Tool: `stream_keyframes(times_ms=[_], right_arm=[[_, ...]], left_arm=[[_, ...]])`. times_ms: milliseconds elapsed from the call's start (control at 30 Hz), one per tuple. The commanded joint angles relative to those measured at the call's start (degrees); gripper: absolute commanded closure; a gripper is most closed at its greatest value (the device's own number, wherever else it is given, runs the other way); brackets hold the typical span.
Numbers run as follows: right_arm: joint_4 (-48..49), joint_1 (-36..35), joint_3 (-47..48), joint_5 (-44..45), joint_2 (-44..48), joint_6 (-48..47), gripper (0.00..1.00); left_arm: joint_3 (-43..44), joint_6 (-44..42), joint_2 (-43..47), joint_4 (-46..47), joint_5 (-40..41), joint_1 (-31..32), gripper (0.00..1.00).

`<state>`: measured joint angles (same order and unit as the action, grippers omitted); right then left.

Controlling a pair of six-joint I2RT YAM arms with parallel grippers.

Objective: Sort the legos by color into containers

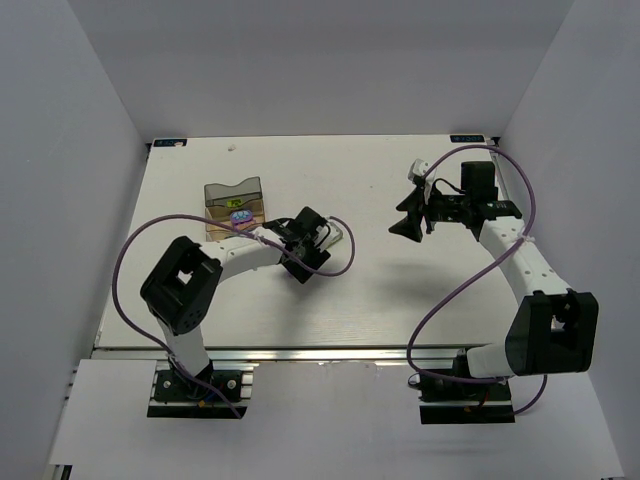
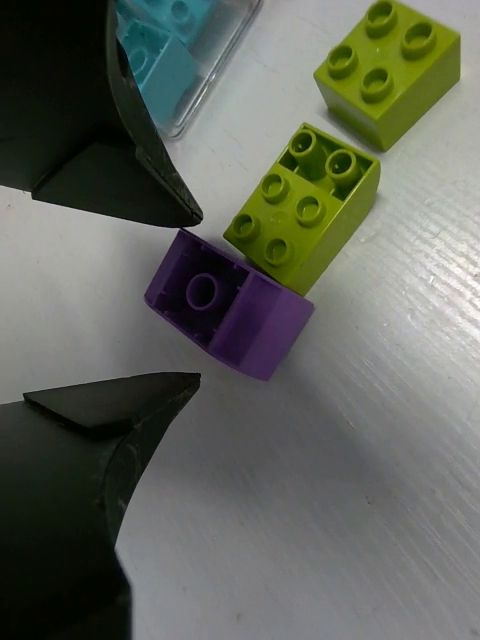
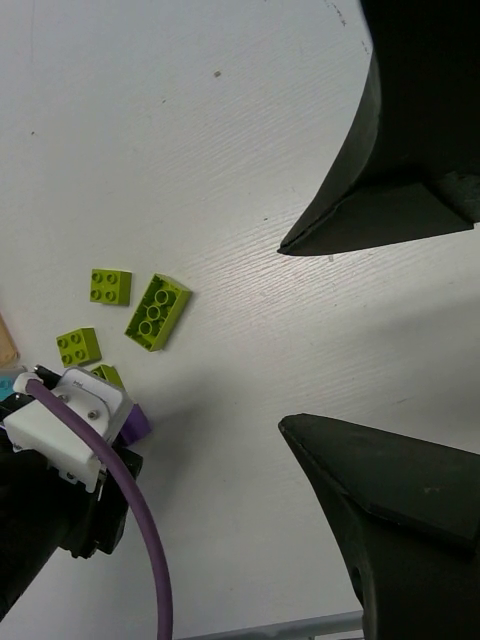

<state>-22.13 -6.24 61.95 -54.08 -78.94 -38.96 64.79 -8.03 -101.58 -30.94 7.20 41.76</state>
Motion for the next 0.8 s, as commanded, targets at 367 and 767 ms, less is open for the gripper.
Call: stream_keyframes(times_ms=[367, 767], right_arm=[[1.04, 0.61, 1.33, -0.32, -1.75, 0.73, 0.3], [0.68, 0.7, 1.42, -0.67, -2.1, 1.25, 0.38]], left_arm=[[3.84, -3.22, -3.62, 0.53, -1.31, -0.27, 0.38], [1.83, 6.43, 3.13, 1.75, -5.35, -0.27, 0.72]])
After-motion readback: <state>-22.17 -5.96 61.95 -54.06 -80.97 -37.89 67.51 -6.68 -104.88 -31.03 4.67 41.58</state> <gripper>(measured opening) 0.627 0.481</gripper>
